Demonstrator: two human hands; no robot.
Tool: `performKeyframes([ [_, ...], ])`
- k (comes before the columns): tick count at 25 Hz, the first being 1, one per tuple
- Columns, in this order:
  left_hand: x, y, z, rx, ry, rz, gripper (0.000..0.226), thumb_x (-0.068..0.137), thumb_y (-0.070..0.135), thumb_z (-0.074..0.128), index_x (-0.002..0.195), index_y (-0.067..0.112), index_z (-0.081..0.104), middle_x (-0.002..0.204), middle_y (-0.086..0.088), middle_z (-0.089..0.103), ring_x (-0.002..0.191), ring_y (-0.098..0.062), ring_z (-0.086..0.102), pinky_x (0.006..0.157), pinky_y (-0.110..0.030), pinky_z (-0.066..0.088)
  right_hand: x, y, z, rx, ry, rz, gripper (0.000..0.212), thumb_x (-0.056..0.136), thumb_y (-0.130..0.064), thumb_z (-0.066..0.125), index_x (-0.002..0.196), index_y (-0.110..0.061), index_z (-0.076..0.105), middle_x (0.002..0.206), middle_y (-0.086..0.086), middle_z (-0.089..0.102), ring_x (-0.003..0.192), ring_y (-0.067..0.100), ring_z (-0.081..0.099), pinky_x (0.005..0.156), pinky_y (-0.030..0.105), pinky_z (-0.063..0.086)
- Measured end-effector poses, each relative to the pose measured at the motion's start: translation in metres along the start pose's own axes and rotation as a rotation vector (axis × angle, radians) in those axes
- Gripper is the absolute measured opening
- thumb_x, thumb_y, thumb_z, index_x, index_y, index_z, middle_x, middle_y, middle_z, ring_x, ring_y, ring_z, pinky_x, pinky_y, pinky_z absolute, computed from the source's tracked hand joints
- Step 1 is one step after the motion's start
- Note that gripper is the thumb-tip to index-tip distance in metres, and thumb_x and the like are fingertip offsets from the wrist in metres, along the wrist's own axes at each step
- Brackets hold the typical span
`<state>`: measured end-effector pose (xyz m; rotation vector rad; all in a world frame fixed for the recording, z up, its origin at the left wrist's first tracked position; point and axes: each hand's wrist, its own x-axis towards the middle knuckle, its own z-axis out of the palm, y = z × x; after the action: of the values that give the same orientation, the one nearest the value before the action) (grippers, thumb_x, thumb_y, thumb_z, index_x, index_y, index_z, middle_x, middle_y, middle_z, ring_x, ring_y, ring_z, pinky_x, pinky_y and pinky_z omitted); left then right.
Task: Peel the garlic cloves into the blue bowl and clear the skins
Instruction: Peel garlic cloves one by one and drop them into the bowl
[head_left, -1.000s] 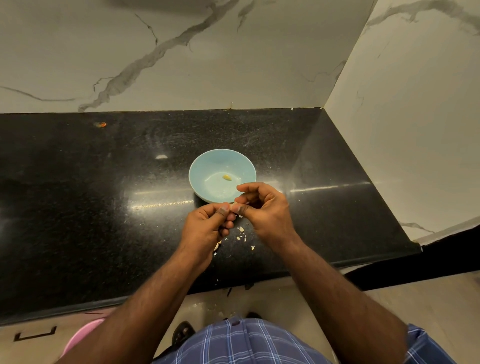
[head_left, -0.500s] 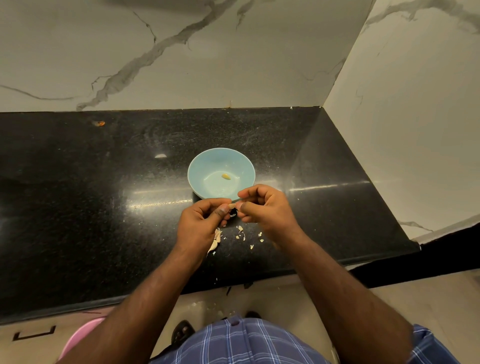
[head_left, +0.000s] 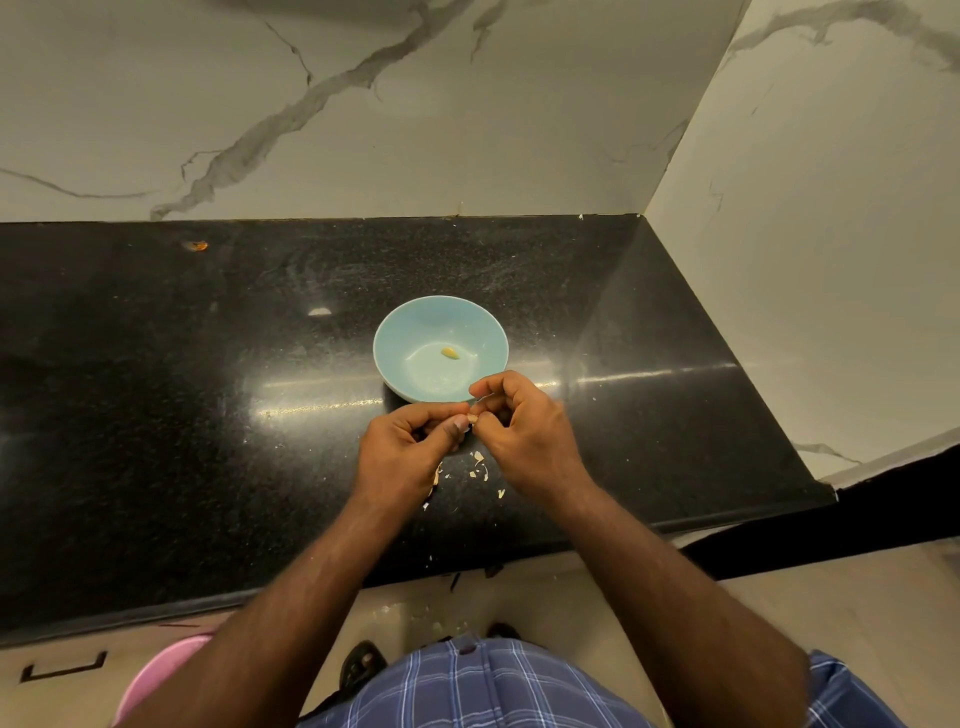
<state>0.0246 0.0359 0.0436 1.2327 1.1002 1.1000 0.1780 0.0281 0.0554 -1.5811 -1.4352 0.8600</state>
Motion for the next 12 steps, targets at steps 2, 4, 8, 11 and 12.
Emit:
performKeyframes([
  [2,0.001,-0.001,0.000,-0.025,0.000,-0.020,0.019,0.092,0.002,0.070,0.105,0.012,0.078,0.095,-0.002,0.080,0.092,-0.015,0.075,0.080,-0.024,0.060,0.000,-0.001,-0.001,0.045,0.008,0.014,0.022,0.091,-0.005,0.067,0.105,-0.022,0.063,0.085,-0.006,0.071,0.079,0.001,0.068,0.068,0.015,0.054],
  [4,0.004,-0.004,-0.001,-0.074,0.015,-0.065,0.018,0.093,0.001,0.068,0.105,0.009,0.077,0.093,-0.007,0.079,0.087,-0.016,0.074,0.078,-0.025,0.060,0.003,0.001,-0.004,0.129,-0.021,0.061,0.022,0.091,-0.005,0.068,0.104,-0.022,0.064,0.088,-0.001,0.074,0.085,0.008,0.072,0.075,0.024,0.059],
  [8,0.007,-0.011,-0.005,-0.150,0.035,-0.150,0.017,0.094,0.001,0.066,0.105,0.009,0.076,0.095,-0.013,0.078,0.088,-0.024,0.074,0.079,-0.029,0.059,0.006,0.000,-0.010,0.284,-0.117,0.123,0.022,0.090,0.000,0.069,0.106,-0.014,0.066,0.094,0.011,0.075,0.088,0.023,0.073,0.079,0.037,0.062],
  [11,0.006,-0.010,-0.005,-0.175,0.018,-0.174,0.016,0.094,0.001,0.066,0.103,0.009,0.076,0.095,-0.014,0.078,0.087,-0.022,0.074,0.077,-0.026,0.059,0.005,0.000,-0.012,0.319,-0.122,0.129,0.021,0.090,0.001,0.070,0.107,-0.009,0.066,0.091,0.011,0.075,0.083,0.023,0.072,0.078,0.037,0.062],
  [12,0.005,-0.009,-0.004,-0.189,0.015,-0.183,0.015,0.094,0.000,0.065,0.102,0.008,0.076,0.095,-0.013,0.078,0.086,-0.020,0.074,0.076,-0.025,0.060,0.006,0.001,-0.012,0.322,-0.119,0.129,0.021,0.090,0.001,0.070,0.108,-0.009,0.066,0.090,0.011,0.075,0.081,0.022,0.072,0.077,0.037,0.062],
])
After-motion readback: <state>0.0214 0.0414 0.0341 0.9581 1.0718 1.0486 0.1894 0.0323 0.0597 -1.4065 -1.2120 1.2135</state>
